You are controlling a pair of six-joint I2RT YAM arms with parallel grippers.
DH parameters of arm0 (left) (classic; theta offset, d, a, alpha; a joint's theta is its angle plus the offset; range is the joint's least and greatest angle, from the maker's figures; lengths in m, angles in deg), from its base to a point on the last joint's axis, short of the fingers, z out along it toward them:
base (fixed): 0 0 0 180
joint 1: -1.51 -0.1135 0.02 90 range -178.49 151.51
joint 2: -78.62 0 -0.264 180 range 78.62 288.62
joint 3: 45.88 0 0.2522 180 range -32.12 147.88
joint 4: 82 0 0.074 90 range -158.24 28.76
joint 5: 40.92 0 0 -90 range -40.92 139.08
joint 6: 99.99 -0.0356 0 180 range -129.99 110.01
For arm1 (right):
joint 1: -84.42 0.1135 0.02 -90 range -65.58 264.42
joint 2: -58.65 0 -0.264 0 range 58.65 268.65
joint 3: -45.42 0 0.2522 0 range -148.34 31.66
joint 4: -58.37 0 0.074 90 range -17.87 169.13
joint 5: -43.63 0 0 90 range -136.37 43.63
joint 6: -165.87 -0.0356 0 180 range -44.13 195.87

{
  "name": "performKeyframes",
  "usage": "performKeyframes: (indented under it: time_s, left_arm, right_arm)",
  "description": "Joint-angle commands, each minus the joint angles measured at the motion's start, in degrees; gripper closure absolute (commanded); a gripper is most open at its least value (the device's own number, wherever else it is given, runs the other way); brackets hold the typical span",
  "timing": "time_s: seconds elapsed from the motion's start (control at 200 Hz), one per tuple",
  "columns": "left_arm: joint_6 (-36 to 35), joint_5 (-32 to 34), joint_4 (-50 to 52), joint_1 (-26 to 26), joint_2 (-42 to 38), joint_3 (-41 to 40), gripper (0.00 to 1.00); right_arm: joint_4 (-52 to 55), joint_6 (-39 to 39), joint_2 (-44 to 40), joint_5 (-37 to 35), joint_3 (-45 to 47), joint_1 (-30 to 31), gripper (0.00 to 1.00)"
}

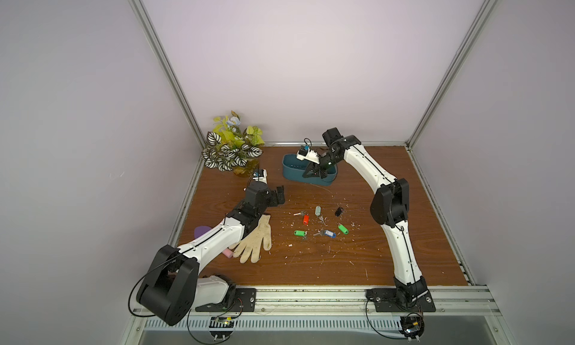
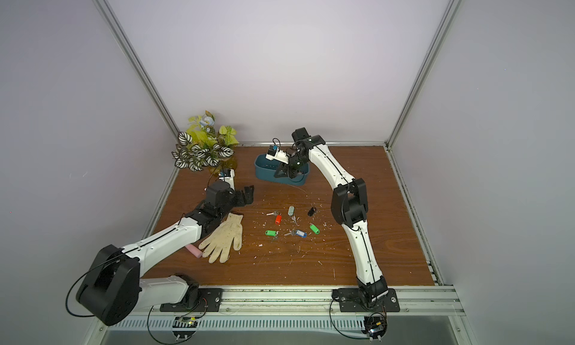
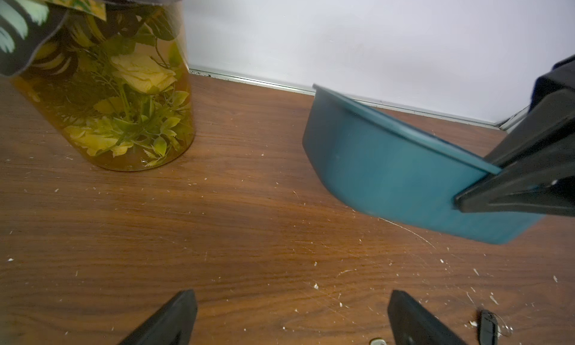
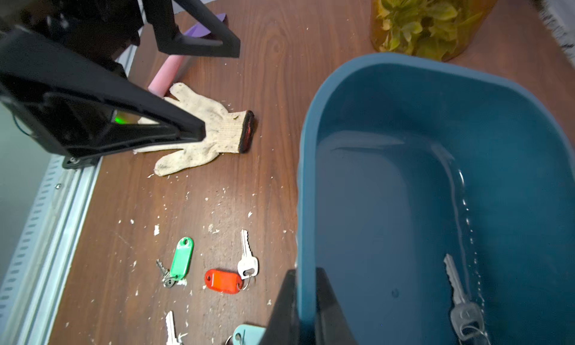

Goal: Take the keys out of the storage box
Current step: Pick up the storage box at the center of the board, then place the storage box at the center of the board.

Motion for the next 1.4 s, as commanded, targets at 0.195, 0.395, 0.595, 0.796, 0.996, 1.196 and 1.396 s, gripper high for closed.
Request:
performKeyframes:
  time_s: [0.195,0.395,0.595,0.796,0.996,1.196,1.396]
  left_arm:
    - [-0.6,0.7,0.5,-0.6,-1.1,-0.6,0.00]
    - [-0.5,0.7,0.5,-0.7,-1.1,-0.4,0.00]
    - [-0.5,0.8,0.5,-0.7,-1.1,-0.4,0.00]
    - [-0.4,0.5,0.5,-0.6,-1.1,-0.4,0.00]
    - [-0.1,0.1,0.2,-0.7,-1.2,-0.4,0.00]
    - [0.1,-0.2,0.1,-0.7,-1.1,-0.6,0.00]
    - [0.2,0.0,0.3,-0.7,-1.4,-0.6,0.00]
  right_arm:
    - [9.2,-0.7,2.4,5.7,-5.7,-0.5,0.93]
    - [9.2,-5.1,3.0,5.6,-7.6,-0.4,0.97]
    - [8.9,-6.7,0.5,6.1,-7.1,0.1,1.00]
    - [7.8,-10.4,1.3,1.0,-5.7,0.4,1.00]
    - [7.2,-12.4,0.4,-0.3,-5.0,1.3,0.99]
    - [4.9,-8.0,-0.6,-6.1,1.9,2.5,0.84]
    - [5.0,-3.7,1.3,-6.7,2.6,2.9,0.72]
